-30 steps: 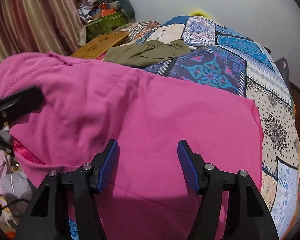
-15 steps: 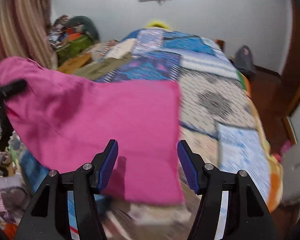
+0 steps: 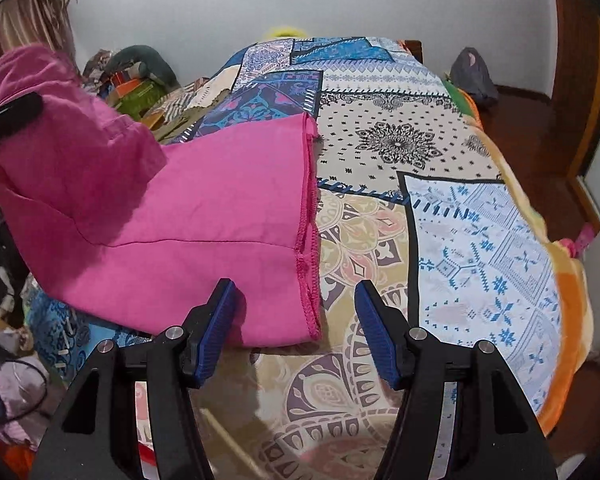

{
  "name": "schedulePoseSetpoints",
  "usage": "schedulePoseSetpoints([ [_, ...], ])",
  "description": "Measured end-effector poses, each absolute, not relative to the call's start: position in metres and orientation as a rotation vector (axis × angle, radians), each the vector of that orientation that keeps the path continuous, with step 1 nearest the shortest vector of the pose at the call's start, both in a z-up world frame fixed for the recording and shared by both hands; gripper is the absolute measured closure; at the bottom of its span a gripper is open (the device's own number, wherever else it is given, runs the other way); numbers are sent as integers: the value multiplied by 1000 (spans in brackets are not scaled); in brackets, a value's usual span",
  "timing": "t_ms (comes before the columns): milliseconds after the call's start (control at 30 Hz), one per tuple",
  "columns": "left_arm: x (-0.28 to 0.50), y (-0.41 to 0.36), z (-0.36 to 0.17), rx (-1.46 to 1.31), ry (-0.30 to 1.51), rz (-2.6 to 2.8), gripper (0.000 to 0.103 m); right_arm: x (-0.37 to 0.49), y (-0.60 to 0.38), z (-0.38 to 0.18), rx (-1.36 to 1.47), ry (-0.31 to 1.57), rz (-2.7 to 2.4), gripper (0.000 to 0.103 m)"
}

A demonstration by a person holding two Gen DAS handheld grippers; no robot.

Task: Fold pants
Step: 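Lift the held edge and fold it over the pants with the left gripper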

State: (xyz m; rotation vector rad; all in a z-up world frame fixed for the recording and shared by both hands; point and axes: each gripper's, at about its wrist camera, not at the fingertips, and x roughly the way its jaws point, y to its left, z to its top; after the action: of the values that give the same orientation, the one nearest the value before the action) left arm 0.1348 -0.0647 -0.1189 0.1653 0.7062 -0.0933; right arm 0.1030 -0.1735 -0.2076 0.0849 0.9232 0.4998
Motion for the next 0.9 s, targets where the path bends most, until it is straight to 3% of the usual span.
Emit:
schedulePoseSetpoints([
  [700, 185, -140, -192, 187, 895, -250, 84, 104, -174, -206, 62, 913, 511, 44],
  [867, 180, -140, -192, 189, 906, -247, 74, 104, -176, -204, 54, 909, 496, 44],
  [900, 177, -139, -189, 186, 898, -244, 66, 104, -176, -202, 50, 907, 491, 44],
])
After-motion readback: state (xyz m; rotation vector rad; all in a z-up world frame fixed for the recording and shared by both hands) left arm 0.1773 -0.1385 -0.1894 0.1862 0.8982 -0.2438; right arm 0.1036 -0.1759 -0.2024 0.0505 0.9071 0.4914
